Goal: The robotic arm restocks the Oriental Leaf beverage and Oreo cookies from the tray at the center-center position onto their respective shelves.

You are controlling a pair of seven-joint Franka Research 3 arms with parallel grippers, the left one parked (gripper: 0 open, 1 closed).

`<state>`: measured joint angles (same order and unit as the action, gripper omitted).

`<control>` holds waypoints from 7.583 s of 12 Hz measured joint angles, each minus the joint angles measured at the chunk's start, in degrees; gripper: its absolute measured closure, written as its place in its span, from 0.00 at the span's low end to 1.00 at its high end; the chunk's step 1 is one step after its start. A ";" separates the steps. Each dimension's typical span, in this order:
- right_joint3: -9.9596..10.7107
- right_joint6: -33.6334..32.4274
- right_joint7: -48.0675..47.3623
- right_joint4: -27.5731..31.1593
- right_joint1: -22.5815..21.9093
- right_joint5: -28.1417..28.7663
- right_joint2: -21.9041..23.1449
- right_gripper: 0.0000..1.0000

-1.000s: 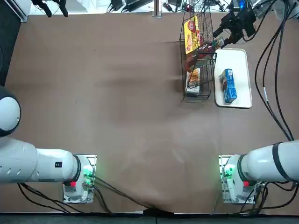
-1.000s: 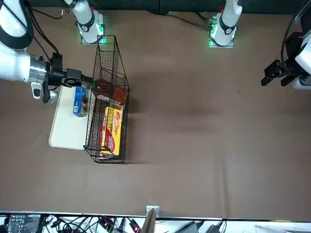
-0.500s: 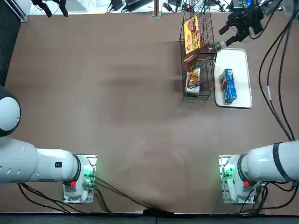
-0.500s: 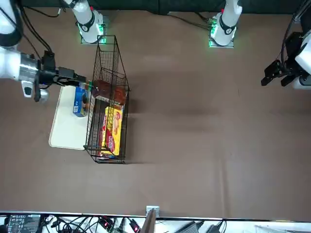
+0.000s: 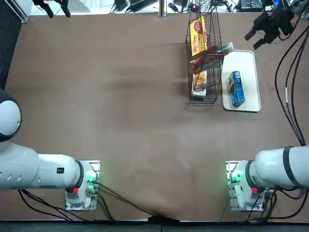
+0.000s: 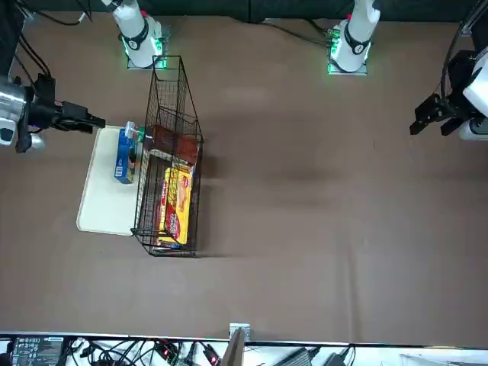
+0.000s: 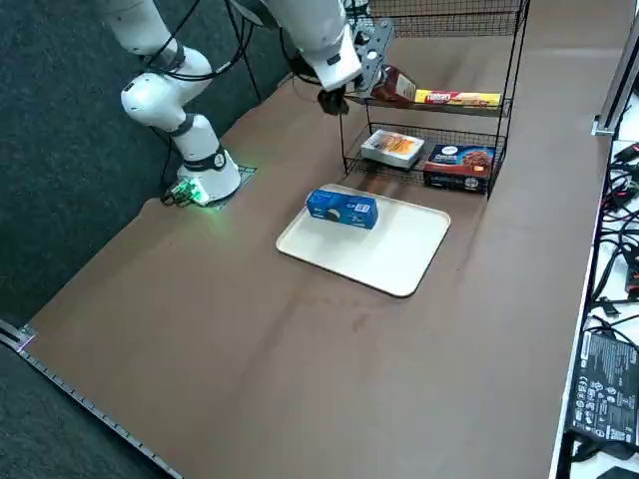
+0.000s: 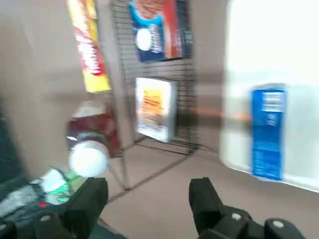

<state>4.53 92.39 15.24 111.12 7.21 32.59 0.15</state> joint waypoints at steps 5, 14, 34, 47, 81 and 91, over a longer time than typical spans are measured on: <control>-0.34 9.46 2.95 3.25 0.58 -12.11 -4.63 0.00; -0.81 28.33 3.19 12.97 -4.03 -16.99 -11.75 0.00; -0.19 42.13 1.19 19.71 -7.73 -18.27 -18.28 0.39; -0.04 -2.52 -4.57 -16.05 -0.44 -17.28 -5.28 0.43; -9.58 -1.07 -36.84 -29.55 -14.73 -3.80 -10.95 0.00; -7.62 -6.39 -19.31 -29.90 -11.10 -27.49 -3.96 0.00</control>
<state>-3.10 86.00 -4.07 81.23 -3.88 5.10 -3.81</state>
